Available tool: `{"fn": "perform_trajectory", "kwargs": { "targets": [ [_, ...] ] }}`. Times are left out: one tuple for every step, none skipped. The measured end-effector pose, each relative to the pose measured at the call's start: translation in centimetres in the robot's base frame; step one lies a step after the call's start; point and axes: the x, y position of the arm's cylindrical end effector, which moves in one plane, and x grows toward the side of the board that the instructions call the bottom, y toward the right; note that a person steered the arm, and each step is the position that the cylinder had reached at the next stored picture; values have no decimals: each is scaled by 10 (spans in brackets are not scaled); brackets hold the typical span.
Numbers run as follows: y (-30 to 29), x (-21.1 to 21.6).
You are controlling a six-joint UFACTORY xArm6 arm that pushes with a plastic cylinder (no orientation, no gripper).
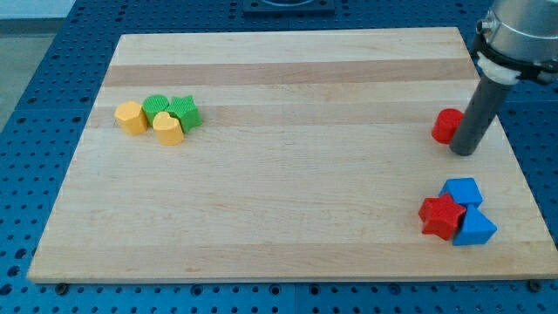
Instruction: Push the red star into the red circle
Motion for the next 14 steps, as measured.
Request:
{"fn": "perform_trajectory", "kwargs": {
  "targets": [
    [0,-18],
    [0,-36],
    [0,-46],
    [2,-23],
    [2,6],
    [11,32],
    [25,66],
    [43,96],
    [48,124],
    [32,148],
    [-2,165],
    [-25,167],
    [-25,158],
    [-25,140]
  ]
}}
